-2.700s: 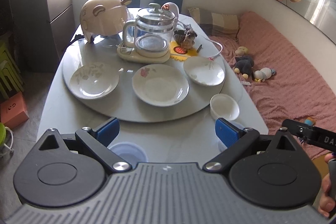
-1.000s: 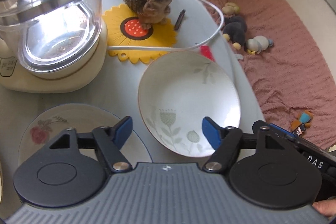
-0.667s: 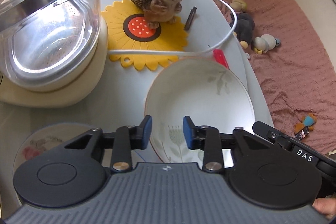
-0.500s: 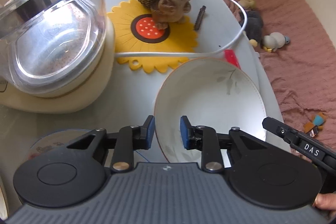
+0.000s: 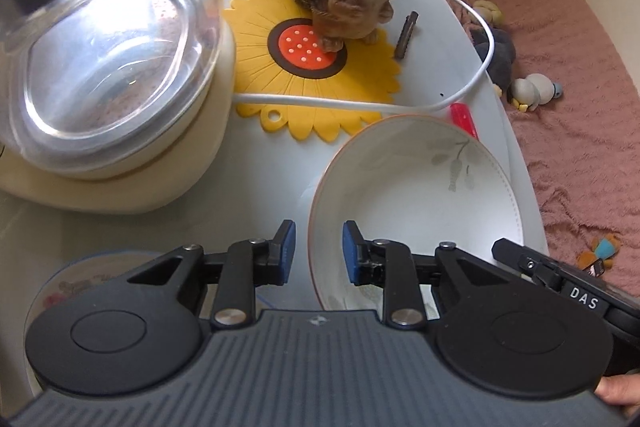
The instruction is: Organize plates and bowls
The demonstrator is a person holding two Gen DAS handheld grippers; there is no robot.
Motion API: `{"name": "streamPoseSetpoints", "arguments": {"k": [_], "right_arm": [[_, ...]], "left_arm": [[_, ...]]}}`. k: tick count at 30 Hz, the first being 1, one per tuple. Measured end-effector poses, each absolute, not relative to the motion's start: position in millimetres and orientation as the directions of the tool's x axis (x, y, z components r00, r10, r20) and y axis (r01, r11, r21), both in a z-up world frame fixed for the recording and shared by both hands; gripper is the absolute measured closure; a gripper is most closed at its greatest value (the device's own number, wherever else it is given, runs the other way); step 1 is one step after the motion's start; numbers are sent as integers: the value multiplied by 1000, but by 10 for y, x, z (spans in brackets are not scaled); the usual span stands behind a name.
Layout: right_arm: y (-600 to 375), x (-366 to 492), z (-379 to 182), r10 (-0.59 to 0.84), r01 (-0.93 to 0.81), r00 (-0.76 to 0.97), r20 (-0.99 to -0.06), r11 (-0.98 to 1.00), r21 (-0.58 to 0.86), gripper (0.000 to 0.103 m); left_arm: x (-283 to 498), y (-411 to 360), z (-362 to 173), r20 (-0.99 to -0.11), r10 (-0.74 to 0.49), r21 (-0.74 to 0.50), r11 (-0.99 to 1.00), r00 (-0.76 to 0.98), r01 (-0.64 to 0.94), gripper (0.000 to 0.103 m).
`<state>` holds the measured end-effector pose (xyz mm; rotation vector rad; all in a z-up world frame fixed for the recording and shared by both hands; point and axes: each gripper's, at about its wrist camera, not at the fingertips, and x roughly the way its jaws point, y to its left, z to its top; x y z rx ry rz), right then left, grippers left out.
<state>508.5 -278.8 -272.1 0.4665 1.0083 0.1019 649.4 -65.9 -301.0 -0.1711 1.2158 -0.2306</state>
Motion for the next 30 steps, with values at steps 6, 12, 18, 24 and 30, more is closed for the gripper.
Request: {"name": "streamPoseSetpoints", "arguments": {"k": [6, 12, 18, 24, 30], "right_arm": [[-2782, 5185, -2773, 308, 83, 538, -784, 907, 413, 90], [-2818, 5204, -2775, 345, 22, 531, -774, 907, 420, 89], [-2844, 5189, -2687, 362, -21, 536, -763, 909, 417, 89], [-2823, 5130, -2525, 375, -37, 536, -757, 906, 423, 89], [-2790, 5034, -2356, 387, -47, 545, -744, 899, 434, 89]], "left_arm": [[6569, -678, -3145, -896, -294, -283, 956, 332, 83, 83], [6529, -733, -3089, -894, -290, -246, 955, 340, 167, 84], [6470, -676, -2969, -886, -317, -275, 947, 337, 169, 86], [6312, -606, -2745, -877, -321, -286, 946, 357, 150, 87], [6131, -500, -2572, -869, -336, -314, 942, 364, 120, 88]]}}
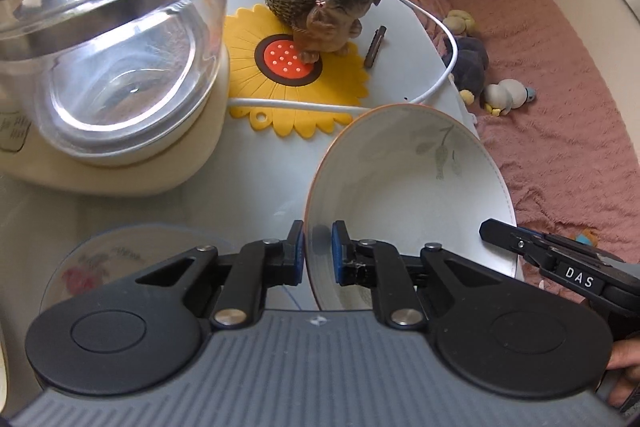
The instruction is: Organize plates and bowls
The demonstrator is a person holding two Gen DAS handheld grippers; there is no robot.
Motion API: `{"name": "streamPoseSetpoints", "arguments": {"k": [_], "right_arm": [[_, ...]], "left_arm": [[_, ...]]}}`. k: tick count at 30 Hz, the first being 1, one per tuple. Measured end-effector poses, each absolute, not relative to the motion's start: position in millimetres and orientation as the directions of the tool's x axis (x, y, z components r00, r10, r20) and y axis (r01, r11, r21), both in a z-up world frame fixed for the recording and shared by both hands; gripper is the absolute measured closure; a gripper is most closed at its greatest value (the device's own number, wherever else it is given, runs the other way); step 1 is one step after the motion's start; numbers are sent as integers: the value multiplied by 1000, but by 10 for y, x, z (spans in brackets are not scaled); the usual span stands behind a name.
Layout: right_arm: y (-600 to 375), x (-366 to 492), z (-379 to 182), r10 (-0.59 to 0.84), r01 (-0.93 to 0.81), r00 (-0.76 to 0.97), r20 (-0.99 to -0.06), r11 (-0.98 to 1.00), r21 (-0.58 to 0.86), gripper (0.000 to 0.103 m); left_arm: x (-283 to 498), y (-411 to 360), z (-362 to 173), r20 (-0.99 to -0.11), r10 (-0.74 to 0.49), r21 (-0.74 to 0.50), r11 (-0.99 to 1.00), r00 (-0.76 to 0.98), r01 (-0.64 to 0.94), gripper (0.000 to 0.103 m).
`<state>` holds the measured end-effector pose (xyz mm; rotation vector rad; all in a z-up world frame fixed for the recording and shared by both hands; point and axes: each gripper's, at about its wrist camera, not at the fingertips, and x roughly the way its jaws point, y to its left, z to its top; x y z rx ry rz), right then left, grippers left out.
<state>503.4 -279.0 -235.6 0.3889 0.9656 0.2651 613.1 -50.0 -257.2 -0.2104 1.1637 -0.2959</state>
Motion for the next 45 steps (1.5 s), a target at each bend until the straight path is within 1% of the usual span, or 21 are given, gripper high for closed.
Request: {"name": "streamPoseSetpoints", "arguments": {"k": [8, 16, 20, 24, 29, 34, 36, 38, 45], "right_arm": [[-2621, 4926, -2182, 402, -63, 543, -737, 895, 442, 89], [-2168, 4842, -2004, 478, -169, 483, -734, 873, 458, 89], [-1868, 4842, -2030, 513, -225, 457, -727, 857, 463, 89], [-1611, 4866, -2068, 527, -258, 448, -723, 850, 459, 89], [-1292, 4827, -2136, 533, -335, 436, -726, 844, 419, 89], [-1129, 4817, -2327, 520, -332, 425, -740, 851, 407, 89], [-1074, 4807, -2349, 505, -347, 429, -749, 858, 379, 89], [-1027, 4808, -2359, 491, -365, 431, -757, 862, 352, 89], [-1005, 4864, -2459, 475, -348, 418, -774, 871, 346, 88]], "left_arm": [[5863, -282, -2337, -868, -308, -307, 949, 390, 65, 88], [5481, 249, -2119, -869, -244, -297, 953, 431, -60, 88], [5273, 592, -2216, -865, -231, -325, 934, 445, -147, 89], [5069, 885, -2379, -860, -257, -371, 908, 440, -194, 89], [4877, 1169, -2584, -860, -254, -376, 902, 442, -214, 88], [4756, 1344, -2756, -850, -262, -395, 891, 457, -222, 88], [4737, 1400, -2791, -841, -263, -409, 881, 473, -237, 88], [4785, 1390, -2815, -837, -259, -405, 885, 481, -228, 88], [4911, 1361, -2892, -843, -260, -395, 893, 470, -214, 88]]}}
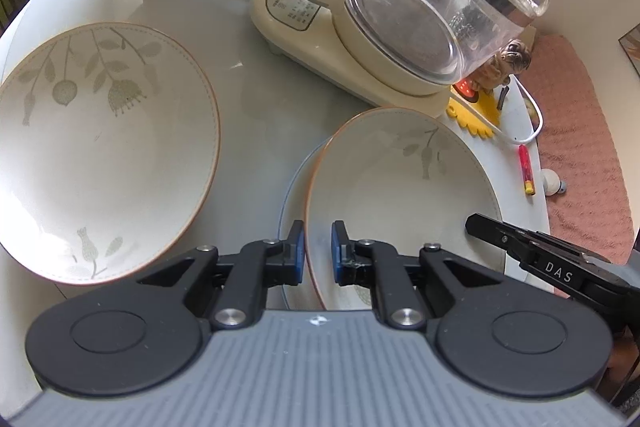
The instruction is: Organize plates and bowls
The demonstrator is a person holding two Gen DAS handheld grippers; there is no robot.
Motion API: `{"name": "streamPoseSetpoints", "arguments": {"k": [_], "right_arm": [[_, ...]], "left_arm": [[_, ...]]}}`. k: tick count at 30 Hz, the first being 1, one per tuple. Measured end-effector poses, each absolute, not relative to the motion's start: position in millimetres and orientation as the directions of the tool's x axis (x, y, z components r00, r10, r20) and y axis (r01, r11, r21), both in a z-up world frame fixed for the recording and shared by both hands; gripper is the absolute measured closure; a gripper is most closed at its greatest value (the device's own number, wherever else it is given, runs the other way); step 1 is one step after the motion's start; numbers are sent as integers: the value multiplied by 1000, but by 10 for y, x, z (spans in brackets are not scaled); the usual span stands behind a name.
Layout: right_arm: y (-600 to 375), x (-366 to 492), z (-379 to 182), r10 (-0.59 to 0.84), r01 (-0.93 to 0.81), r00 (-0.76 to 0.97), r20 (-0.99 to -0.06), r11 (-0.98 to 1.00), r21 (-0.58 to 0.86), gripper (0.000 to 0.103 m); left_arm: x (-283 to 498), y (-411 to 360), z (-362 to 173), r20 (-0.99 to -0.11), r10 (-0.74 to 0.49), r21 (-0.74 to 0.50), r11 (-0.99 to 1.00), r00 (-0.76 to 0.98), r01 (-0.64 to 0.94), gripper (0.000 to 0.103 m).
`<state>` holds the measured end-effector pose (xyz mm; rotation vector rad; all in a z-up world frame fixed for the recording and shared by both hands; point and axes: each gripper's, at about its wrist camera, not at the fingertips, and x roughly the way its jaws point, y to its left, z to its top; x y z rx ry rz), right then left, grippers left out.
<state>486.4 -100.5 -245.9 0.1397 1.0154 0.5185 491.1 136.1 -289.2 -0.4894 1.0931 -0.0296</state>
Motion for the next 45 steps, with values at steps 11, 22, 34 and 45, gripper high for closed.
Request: {"name": "streamPoseSetpoints", "arguments": {"k": [11, 22, 34, 45], "right_arm": [[-1027, 4922, -2503, 466, -324, 379, -800, 876, 357, 88], [-1041, 4968, -2517, 475, -331, 366, -800, 870, 365, 88], [-955, 4973, -2547, 446, -322, 342, -827, 883, 342, 88], [-839, 4940, -2518, 400, -358, 372, -838, 894, 268, 87]], "left_arm": [[5009, 1224, -3002, -888, -253, -347, 917, 383, -198, 88], [5023, 1302, -3061, -881, -286, -391, 889, 376, -240, 87], [4955, 1506, -3039, -860, -382, -486, 816, 340, -312, 82], [4843, 1663, -3053, -824, -475, -561, 761, 308, -327, 79]]}}
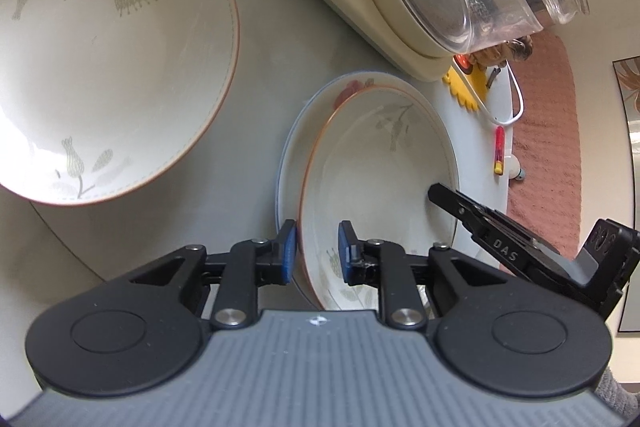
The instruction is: Organize plates and bowls
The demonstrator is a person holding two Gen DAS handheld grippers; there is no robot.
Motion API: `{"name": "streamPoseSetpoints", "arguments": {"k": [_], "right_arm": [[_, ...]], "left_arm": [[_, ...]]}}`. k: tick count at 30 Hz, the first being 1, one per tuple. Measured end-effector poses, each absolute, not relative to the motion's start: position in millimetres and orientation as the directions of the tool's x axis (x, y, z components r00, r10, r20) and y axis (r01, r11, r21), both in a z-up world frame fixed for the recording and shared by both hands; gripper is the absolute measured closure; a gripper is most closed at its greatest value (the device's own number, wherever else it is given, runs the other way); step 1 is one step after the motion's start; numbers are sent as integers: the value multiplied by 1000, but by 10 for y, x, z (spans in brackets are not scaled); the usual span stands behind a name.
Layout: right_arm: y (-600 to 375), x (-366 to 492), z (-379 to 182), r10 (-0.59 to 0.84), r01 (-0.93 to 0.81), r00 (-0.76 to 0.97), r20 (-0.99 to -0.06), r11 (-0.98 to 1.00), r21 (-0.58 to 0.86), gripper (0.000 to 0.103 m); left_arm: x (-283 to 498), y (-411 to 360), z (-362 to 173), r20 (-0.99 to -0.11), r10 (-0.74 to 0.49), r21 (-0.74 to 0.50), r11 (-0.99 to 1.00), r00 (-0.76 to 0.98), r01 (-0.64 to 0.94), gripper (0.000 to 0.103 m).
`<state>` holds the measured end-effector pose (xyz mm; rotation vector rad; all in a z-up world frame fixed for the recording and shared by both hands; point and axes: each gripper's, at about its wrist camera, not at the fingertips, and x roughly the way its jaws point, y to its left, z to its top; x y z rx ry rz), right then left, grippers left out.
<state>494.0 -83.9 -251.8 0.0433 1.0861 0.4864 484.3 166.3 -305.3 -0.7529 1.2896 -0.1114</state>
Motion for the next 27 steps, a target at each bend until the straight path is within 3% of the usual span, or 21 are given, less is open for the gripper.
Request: {"name": "streamPoseSetpoints", "arguments": {"k": [8, 17, 27], "right_arm": [[-659, 4892, -2468, 317, -396, 406, -857, 906, 147, 84], [-653, 4914, -2410, 263, -298, 439, -859, 945, 137, 89], [-631, 4710, -1900, 278, -240, 495, -823, 954, 178, 85]], "left_arm": [[4718, 1767, -2970, -812, -508, -581, 747, 287, -323, 75], [4549, 1845, -2637, -816, -456, -557, 785, 355, -272, 75], [4506, 1726, -1990, -830, -356, -455, 877, 429, -153, 75]]}}
